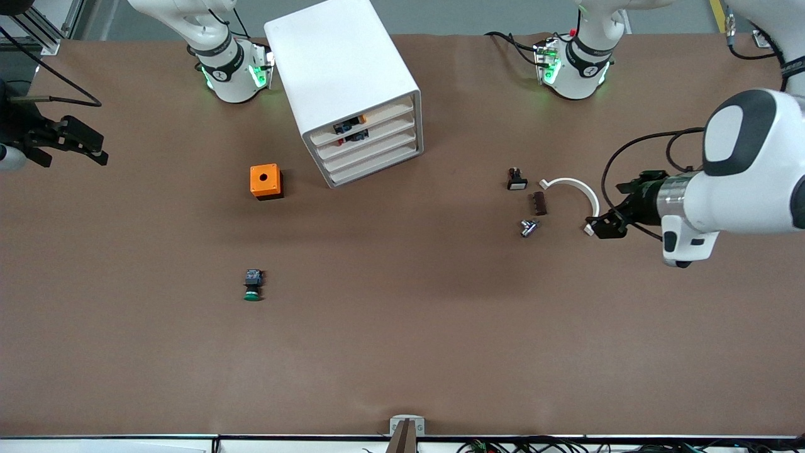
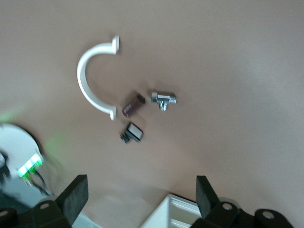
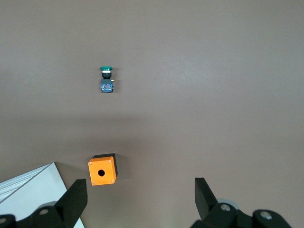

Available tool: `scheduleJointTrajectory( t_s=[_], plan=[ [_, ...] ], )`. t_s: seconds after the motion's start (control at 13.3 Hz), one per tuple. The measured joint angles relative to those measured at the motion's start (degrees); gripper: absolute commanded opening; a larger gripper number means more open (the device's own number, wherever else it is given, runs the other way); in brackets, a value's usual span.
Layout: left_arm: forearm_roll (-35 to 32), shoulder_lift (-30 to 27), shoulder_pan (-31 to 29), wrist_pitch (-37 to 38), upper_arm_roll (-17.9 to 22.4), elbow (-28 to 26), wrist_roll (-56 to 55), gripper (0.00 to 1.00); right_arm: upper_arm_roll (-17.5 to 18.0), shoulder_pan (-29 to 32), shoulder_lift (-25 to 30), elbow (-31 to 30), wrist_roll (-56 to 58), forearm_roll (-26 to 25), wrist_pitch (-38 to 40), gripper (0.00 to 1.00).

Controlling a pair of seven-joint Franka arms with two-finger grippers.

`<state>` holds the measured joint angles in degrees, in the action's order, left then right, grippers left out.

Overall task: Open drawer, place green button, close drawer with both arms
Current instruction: 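Move the left gripper toward the cabinet while the right gripper reaches the button, then grasp the drawer handle with the left gripper while the right gripper grasps the button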

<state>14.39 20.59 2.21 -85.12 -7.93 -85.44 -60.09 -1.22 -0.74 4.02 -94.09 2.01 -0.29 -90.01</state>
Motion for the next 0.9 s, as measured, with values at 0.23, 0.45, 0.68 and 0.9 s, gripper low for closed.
scheduleJointTrajectory(
  t_s=[0.23,0.45,0.68,0.9],
  plan=[
    [4.48,4.20,2.51,-0.02,-0.23,-0.07,-14.05,1.00,0.05,-0.01,-2.10,-0.31,0.00,0.35,-1.49,1.00],
    [5.93,8.13,5.38,-0.08,-0.30,-0.03,-27.26,1.00,0.03,0.01,-5.82,-0.41,0.00,3.78,-2.83,1.00],
    [6.88,9.54,6.24,0.02,-0.41,0.00,-36.48,1.00,-0.04,0.07,-9.24,-0.47,0.00,4.80,-5.28,0.96],
    [8.02,10.70,7.58,2.89,-0.46,-0.05,-39.74,1.00,-0.06,0.07,-12.50,-0.52,-0.01,5.48,-6.78,0.97]
  ],
)
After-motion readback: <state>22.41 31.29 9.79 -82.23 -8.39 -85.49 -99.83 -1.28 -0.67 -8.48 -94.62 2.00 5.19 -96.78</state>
